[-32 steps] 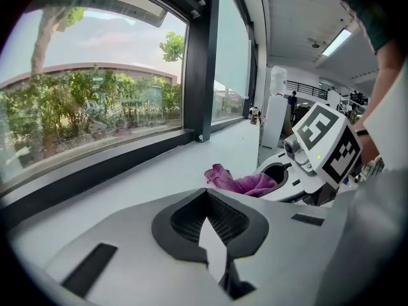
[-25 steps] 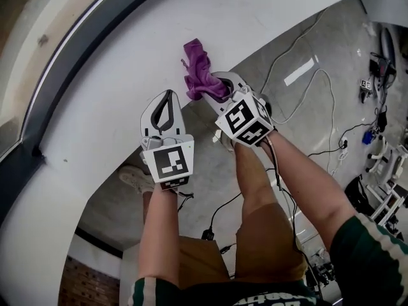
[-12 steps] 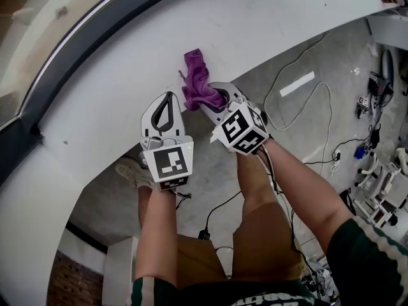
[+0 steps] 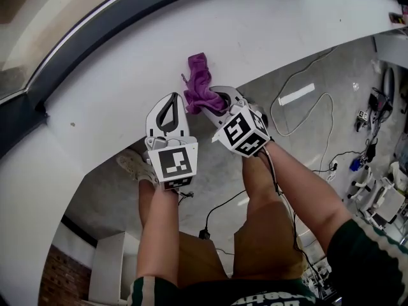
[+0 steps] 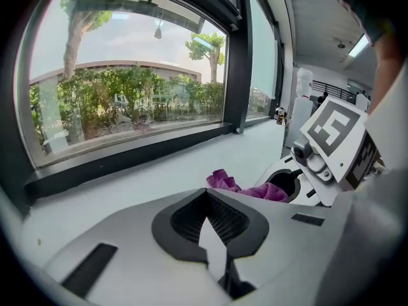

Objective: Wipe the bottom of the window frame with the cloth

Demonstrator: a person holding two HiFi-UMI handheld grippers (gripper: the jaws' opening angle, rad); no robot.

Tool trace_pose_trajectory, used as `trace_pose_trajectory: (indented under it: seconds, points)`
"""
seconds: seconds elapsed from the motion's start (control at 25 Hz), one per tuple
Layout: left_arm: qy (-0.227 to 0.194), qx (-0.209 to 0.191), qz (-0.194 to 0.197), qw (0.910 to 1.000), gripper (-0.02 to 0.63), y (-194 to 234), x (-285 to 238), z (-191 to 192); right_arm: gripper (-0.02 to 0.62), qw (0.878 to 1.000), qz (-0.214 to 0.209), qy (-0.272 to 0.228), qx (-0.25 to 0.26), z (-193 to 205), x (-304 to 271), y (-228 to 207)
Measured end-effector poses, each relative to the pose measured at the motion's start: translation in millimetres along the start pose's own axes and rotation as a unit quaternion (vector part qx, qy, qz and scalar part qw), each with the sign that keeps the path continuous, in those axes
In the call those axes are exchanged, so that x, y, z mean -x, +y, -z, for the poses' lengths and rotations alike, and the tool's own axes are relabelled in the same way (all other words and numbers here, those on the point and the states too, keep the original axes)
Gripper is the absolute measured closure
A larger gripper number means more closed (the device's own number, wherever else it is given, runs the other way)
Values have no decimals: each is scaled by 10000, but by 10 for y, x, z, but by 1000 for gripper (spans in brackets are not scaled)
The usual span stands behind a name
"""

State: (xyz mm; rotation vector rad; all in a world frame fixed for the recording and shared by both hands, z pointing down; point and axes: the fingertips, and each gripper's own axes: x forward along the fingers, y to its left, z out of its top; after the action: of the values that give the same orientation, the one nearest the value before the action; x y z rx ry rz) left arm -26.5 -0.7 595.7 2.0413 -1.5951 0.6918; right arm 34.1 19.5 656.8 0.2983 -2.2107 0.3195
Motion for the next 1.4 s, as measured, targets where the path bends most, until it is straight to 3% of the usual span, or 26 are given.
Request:
trace_pose_trajectory:
  seconds: [0.84, 1.4]
  points:
    - [63, 613, -808, 9948, 601, 1049, 907, 528, 469, 9971, -549, 51, 530, -667, -559, 938]
    - [221, 1017, -1379, 9850, 601, 1531, 1277, 881, 469, 9894, -921, 262, 1088, -860, -879, 1199]
